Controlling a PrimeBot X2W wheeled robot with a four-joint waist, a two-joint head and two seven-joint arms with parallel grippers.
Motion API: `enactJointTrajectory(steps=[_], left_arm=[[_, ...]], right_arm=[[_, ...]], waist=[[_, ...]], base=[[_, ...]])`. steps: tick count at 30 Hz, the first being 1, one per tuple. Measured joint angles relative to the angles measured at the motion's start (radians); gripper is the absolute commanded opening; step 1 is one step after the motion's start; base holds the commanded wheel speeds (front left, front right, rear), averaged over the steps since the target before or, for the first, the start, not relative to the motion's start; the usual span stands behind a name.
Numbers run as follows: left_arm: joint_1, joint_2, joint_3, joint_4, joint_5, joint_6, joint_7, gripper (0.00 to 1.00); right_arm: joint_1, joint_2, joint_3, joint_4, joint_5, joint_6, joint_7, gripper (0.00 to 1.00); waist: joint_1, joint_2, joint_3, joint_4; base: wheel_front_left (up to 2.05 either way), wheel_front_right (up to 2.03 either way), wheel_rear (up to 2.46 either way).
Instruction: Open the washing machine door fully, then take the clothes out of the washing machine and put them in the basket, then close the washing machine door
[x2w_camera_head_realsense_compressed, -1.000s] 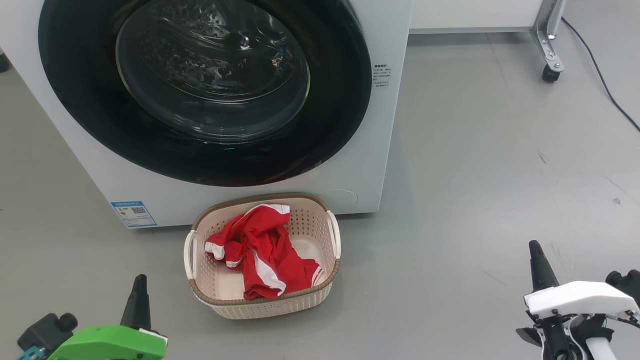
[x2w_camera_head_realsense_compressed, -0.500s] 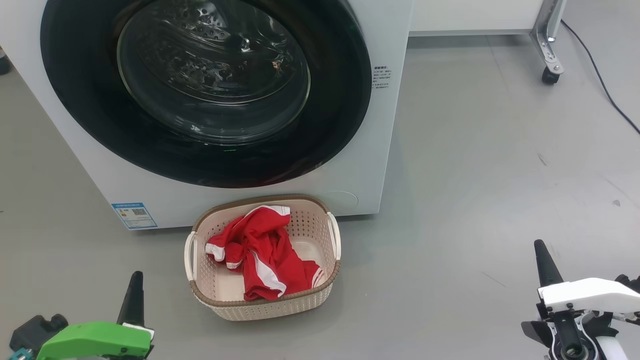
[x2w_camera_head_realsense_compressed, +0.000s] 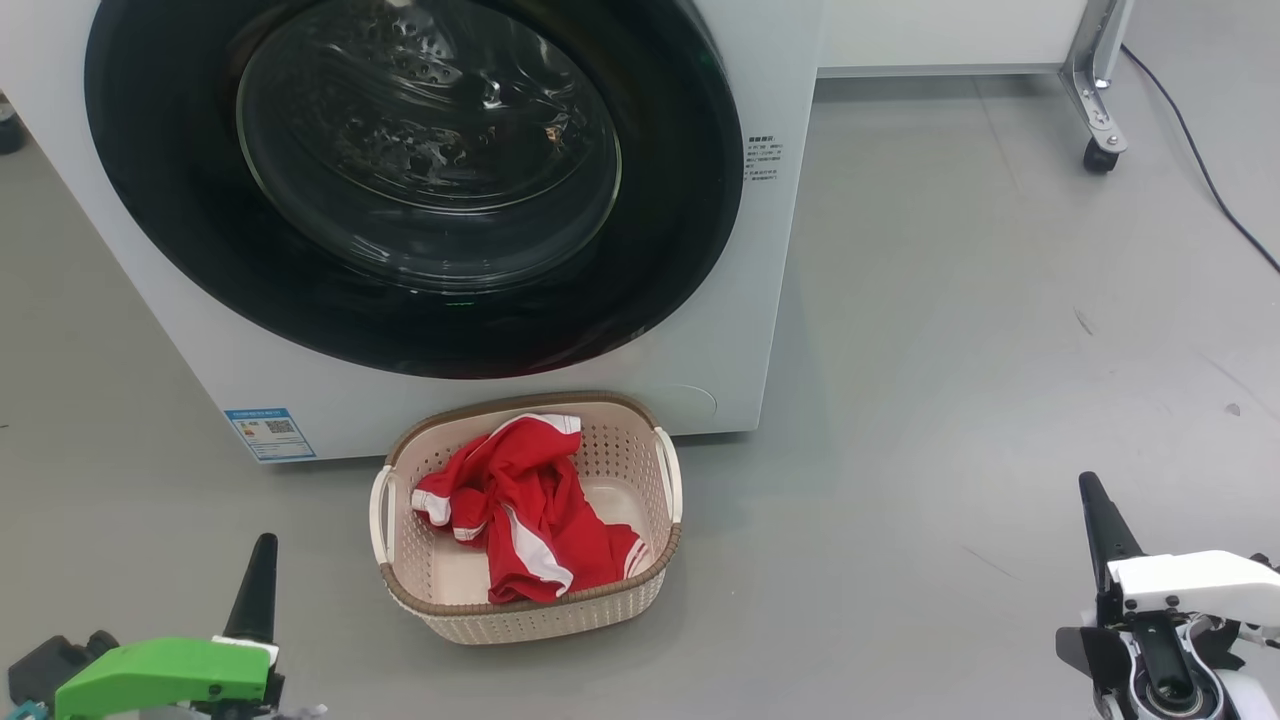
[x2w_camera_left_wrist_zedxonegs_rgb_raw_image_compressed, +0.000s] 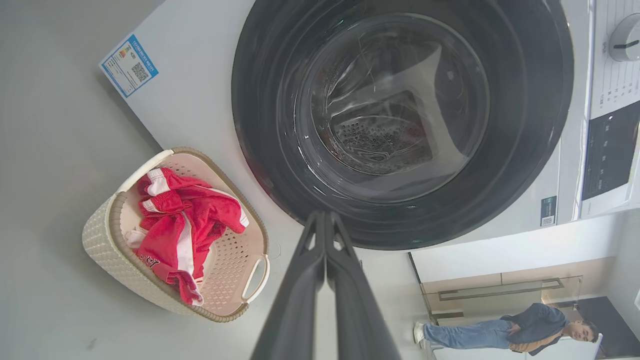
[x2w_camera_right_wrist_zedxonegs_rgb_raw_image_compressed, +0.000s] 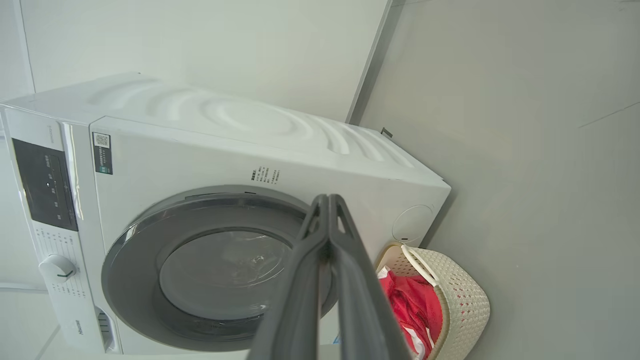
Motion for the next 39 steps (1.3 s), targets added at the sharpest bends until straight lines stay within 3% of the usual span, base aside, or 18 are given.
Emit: enactJointTrajectory(steps=[18,39], left_arm=[[-0.033,0.004,0.036,0.031,-0.215,-0.043,0.04,0.0],[-0.039,0.004,0.041,0.04,-0.216,-0.044,0.044,0.0]], right_arm=[[-0.028,0.004,-0.055,0.026,0.2,0.025,0.044,0.0],[-0.031,0.007,-0.057,0.031,0.204,0.025,0.045,0.0]], waist=[[0.0,0.0,-0.007,0.001],[0.0,0.0,-0.008,0.001]], base=[[0.0,0.0,0.0],[0.0,0.0,0.0]])
